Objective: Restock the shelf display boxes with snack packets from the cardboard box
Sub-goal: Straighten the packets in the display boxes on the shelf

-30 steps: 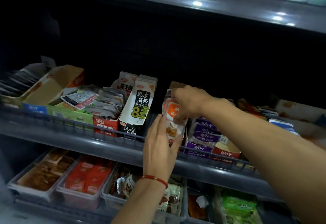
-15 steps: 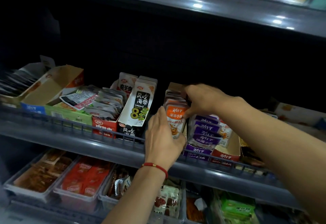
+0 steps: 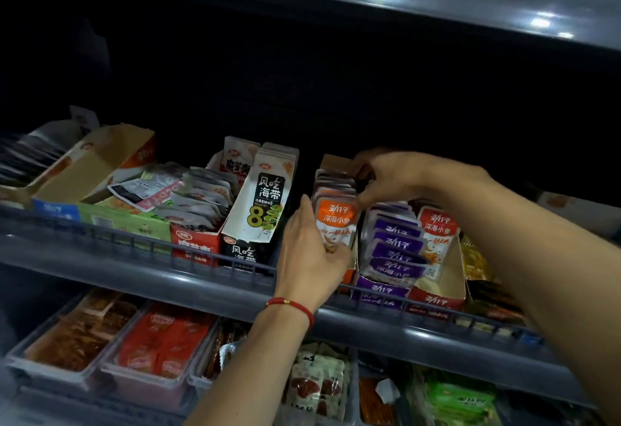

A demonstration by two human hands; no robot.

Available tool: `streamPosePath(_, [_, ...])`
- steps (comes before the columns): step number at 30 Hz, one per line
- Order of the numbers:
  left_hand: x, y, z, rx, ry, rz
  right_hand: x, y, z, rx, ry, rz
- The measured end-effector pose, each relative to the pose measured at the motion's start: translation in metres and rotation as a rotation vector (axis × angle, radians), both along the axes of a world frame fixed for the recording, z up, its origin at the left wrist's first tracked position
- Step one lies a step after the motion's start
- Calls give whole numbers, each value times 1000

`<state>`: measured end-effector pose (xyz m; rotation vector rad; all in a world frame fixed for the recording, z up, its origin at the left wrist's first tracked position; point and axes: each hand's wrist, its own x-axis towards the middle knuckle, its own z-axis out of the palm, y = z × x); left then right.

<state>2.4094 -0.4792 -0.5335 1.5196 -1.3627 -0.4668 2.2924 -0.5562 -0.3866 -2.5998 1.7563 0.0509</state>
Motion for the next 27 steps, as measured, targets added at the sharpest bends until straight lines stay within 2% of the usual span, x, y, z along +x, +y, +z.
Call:
streamPosePath(3, [1,-5,6,39,88,-66,-10,-14,4,21,-88,-21])
streamPosePath(8, [2,-15,16,34,125,-95,-13,-33,-5,47,-299,-5])
streamPosePath(12, [3,-21,18,80,145,-129,-10,-36,-12,62,-318,-3])
streamPosePath(27, [2,-22,19,50,132,-107,-4,-26,-9,65,-329,-7])
